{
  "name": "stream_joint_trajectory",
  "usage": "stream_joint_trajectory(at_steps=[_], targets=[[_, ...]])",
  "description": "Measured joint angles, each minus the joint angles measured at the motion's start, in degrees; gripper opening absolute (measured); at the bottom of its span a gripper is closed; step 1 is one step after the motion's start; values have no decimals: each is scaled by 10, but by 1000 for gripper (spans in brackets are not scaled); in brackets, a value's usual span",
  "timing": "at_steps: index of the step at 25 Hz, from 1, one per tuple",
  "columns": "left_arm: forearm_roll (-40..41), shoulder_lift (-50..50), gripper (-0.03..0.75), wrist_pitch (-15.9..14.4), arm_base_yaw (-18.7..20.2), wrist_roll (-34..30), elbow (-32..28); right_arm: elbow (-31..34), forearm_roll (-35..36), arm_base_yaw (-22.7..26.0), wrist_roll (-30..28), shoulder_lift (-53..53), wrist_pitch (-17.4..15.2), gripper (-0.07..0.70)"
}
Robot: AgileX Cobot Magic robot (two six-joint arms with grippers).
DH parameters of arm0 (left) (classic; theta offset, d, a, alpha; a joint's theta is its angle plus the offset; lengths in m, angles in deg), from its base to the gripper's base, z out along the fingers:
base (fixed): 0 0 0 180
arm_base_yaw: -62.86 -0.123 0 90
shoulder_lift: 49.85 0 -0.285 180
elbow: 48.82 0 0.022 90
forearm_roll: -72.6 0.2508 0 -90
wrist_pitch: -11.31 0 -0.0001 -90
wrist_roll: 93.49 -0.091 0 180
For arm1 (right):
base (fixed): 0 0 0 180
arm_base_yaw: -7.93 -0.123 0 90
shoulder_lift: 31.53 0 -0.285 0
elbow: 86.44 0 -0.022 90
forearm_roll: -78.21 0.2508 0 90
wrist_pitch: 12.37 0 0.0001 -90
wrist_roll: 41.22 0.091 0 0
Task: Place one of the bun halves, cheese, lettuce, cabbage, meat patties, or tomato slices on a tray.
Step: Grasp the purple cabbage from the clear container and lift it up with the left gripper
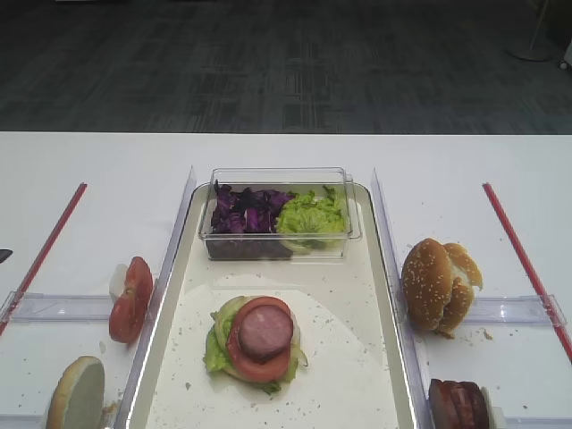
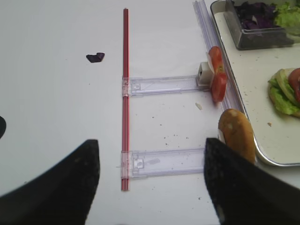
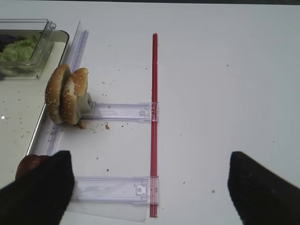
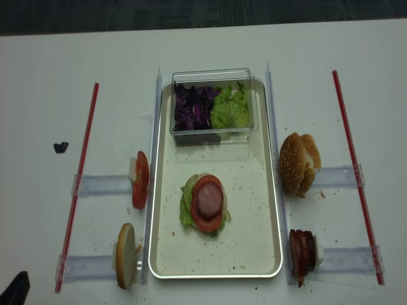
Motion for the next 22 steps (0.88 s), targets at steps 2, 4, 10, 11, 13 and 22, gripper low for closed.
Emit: stream_joint_trajectory(at_steps=[2,4,10,11,13,22], targets=[[0,0,439,0,0,0,0,0,0,0,0,0,0,678],[0,0,439,0,0,0,0,0,0,0,0,0,0,678],[0,0,439,0,0,0,0,0,0,0,0,0,0,678],[0,0,439,0,0,0,0,0,0,0,0,0,0,678],[0,0,439,0,0,0,0,0,0,0,0,0,0,678],[0,0,439,0,0,0,0,0,0,0,0,0,0,678]])
